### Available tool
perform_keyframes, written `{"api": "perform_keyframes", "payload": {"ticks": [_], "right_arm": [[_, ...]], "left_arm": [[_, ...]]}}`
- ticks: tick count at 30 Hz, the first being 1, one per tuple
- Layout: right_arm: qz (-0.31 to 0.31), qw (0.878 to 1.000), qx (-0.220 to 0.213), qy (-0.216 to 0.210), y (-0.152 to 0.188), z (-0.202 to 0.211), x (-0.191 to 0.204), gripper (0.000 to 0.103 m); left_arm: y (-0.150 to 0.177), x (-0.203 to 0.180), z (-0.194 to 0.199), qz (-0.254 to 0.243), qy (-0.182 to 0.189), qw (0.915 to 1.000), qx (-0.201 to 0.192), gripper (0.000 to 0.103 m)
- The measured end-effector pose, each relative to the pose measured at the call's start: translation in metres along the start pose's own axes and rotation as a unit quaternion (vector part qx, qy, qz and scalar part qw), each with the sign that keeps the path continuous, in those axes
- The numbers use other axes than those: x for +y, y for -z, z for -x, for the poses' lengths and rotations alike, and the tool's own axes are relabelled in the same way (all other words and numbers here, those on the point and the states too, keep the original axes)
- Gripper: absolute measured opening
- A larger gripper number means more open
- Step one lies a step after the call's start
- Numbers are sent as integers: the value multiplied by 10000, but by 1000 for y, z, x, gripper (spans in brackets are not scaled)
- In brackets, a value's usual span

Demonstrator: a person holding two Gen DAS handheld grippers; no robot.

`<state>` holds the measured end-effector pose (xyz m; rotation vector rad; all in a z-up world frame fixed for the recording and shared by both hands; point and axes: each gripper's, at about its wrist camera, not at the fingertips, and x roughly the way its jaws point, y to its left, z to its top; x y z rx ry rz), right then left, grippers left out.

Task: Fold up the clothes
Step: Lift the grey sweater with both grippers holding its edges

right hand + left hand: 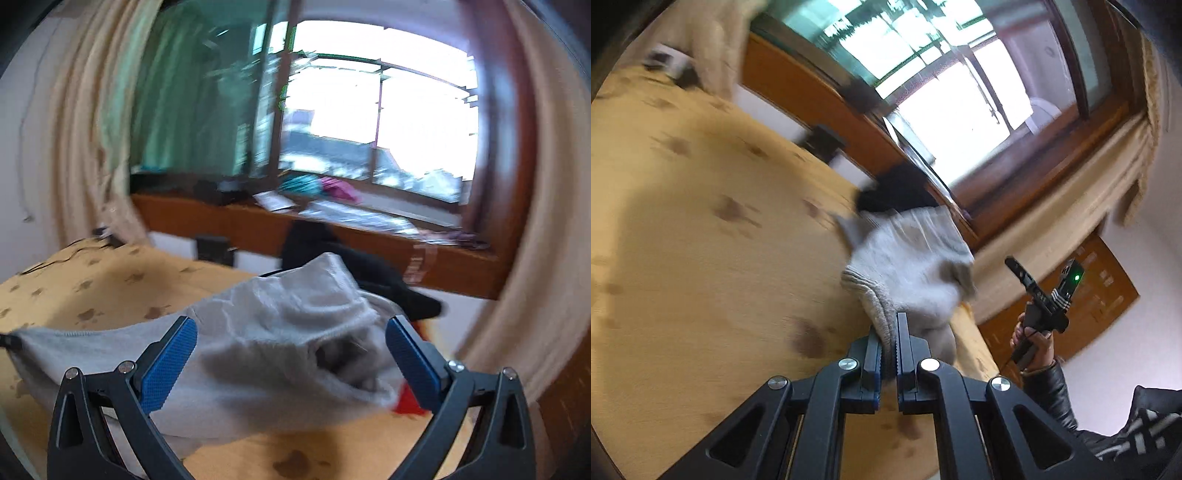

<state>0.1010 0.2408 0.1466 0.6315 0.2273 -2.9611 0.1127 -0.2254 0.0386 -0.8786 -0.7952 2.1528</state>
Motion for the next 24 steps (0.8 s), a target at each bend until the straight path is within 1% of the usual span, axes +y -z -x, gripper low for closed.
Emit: {"api": "perform_keyframes", "payload": {"ticks": [2, 4, 6, 8, 11, 13, 14, 16, 19, 22, 24], "right_arm": [[222, 9987, 195, -410, -6, -22, 16, 103], [569, 9949, 339, -755, -8, -38, 38, 103], [911, 9877, 498, -1168, -11, -53, 65, 103], [1145, 9781, 637, -1618, -13, -69, 91, 103], [1378, 9608, 903, -2229, -15, -92, 126, 103], [1528, 9466, 1130, -2605, -16, -109, 147, 103], [1616, 9389, 1259, -2765, -16, -119, 156, 103], [1730, 9282, 1517, -2924, -19, -142, 167, 103], [1439, 9092, 2046, -3328, -23, -181, 169, 103], [1155, 8875, 2500, -3696, -17, -210, 168, 100], [1044, 8726, 2799, -3864, -6, -223, 168, 98]], "left_arm": [[-6, 8, 29, 37, -181, 9995, -264, 6], [-11, 12, 54, -16, -413, 9981, -453, 6], [-15, 14, 76, -113, -654, 9960, -591, 6], [-17, 16, 91, -155, -728, 9950, -673, 6], [-19, 16, 107, -258, -826, 9929, -818, 6], [-20, 19, 113, -283, -842, 9921, -885, 6], [-19, 21, 115, -281, -835, 9920, -907, 6], [-19, 27, 115, -249, -831, 9922, -898, 6], [-18, 33, 116, -152, -834, 9924, -890, 6], [-18, 39, 117, -72, -834, 9923, -908, 6], [-19, 40, 117, -60, -855, 9922, -902, 6]]}}
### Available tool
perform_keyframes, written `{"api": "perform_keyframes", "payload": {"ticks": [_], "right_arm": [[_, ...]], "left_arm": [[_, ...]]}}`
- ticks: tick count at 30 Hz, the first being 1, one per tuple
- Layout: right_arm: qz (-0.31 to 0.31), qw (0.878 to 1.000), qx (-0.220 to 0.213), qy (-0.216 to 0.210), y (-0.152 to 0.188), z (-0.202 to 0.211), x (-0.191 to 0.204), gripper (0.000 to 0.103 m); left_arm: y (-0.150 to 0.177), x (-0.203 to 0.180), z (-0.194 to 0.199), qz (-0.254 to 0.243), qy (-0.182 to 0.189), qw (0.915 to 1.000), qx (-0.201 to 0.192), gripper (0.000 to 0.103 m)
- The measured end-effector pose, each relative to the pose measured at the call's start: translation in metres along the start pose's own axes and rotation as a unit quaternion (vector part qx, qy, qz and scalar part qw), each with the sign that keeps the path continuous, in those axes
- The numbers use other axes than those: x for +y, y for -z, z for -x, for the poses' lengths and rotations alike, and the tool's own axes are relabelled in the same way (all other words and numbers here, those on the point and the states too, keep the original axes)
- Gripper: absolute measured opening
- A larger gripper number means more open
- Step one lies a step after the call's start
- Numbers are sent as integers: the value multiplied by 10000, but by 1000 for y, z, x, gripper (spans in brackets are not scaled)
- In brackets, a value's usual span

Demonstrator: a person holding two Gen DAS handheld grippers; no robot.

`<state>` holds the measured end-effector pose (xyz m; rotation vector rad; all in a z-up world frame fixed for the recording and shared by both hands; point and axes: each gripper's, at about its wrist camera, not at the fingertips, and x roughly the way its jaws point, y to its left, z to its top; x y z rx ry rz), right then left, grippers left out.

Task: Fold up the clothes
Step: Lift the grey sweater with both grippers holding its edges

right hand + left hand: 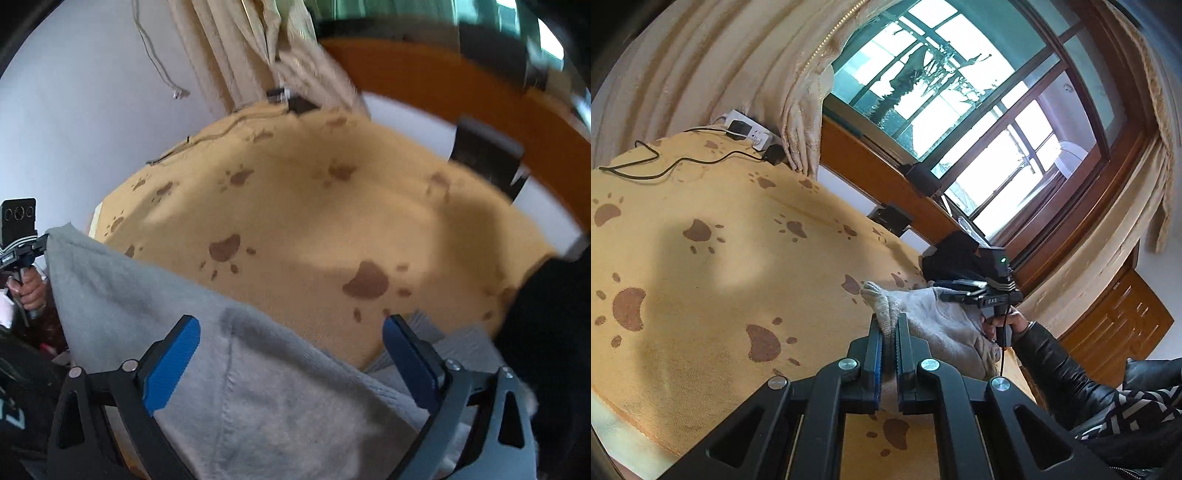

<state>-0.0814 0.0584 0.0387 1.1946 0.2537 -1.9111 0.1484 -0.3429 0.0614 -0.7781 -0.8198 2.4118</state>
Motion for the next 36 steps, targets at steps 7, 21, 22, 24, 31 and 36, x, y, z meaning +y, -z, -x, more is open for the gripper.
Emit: {"api": "perform_keyframes", "payload": {"ticks": [7, 21, 22, 24, 31, 36], "right_arm": [[-143, 9997, 101, -150, 22, -14, -1, 21], [-291, 9525, -2390, 1866, 56, 152, 76, 6], [-281, 9405, -2624, 2140, 59, 169, 85, 6], [-189, 9083, -3135, 2762, 68, 205, 111, 6], [-131, 7961, -4500, 4045, 99, 289, 186, 6], [-7, 7204, -5227, 4559, 117, 333, 239, 6]], "left_arm": [[-4, -2, -5, 23, -40, 10000, -17, 6], [-31, -59, -5, -787, -18, 9953, -572, 6], [-34, -70, -5, -962, 14, 9932, -655, 6], [-41, -94, -3, -1242, 185, 9885, -843, 6], [-69, -169, 19, -1831, 717, 9675, -1592, 6], [-90, -222, 53, -2143, 910, 9500, -2082, 6]]}}
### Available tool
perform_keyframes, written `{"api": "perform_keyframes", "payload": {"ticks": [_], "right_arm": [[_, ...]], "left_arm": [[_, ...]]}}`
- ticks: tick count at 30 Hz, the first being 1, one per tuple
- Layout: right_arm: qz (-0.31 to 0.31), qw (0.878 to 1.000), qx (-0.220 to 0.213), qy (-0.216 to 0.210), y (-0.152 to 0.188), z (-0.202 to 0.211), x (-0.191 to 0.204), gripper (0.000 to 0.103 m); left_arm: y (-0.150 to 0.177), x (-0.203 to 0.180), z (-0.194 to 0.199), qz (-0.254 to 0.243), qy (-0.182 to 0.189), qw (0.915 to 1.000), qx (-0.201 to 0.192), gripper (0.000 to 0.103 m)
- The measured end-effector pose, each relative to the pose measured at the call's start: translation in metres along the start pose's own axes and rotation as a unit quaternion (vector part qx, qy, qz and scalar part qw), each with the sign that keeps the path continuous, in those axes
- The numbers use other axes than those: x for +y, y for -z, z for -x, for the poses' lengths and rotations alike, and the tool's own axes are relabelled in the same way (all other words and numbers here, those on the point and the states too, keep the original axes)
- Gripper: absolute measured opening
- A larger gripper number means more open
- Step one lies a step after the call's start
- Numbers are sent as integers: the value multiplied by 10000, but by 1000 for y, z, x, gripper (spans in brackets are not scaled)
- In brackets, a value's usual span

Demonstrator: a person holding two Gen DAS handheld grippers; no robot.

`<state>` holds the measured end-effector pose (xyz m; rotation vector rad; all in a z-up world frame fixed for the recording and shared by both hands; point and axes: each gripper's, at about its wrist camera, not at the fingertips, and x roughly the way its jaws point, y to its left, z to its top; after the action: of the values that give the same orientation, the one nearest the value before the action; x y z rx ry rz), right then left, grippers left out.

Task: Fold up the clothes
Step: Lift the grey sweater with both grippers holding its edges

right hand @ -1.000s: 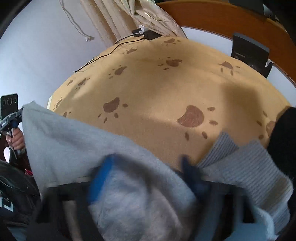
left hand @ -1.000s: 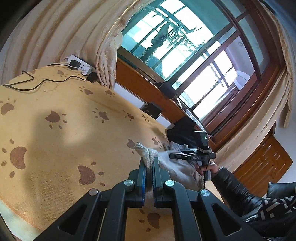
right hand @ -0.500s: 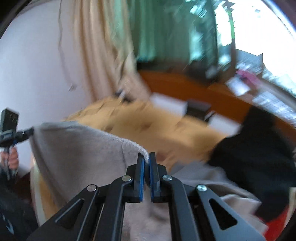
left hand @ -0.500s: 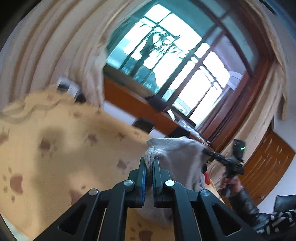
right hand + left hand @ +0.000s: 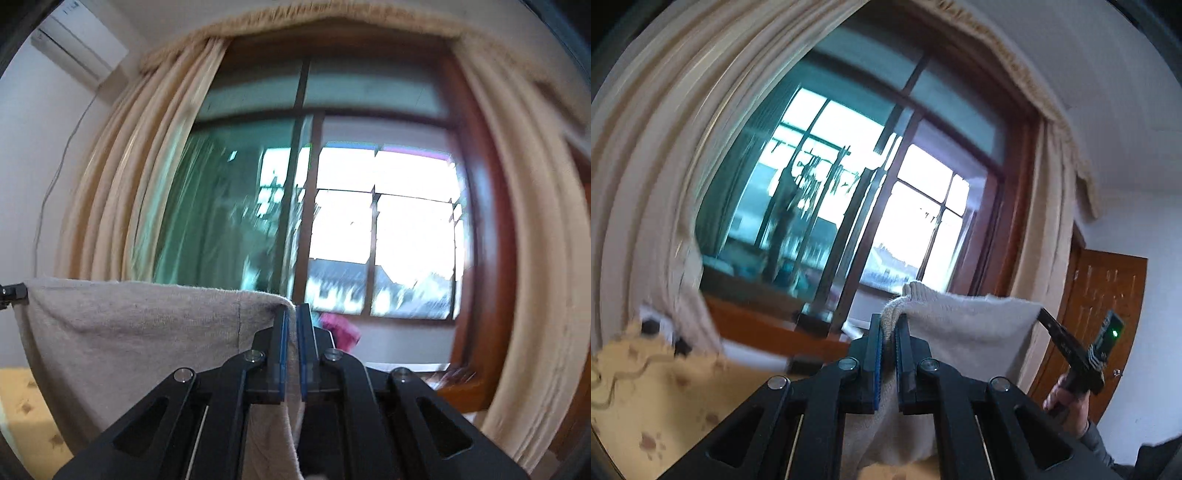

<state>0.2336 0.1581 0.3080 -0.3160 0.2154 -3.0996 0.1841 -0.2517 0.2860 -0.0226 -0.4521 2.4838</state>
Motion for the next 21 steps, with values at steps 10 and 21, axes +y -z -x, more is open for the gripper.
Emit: {"api": "perform_keyframes", "payload": {"ticks": [10, 21], "right_arm": [[-69, 9978, -646, -111, -80, 62, -2, 5], [-951, 9158, 1666, -3528, 90, 3, 76, 103]], "left_arm": [[-55, -87, 39, -965, 95, 9942, -457, 6], [-69, -79, 80, -1113, 344, 9917, -543, 6]]}}
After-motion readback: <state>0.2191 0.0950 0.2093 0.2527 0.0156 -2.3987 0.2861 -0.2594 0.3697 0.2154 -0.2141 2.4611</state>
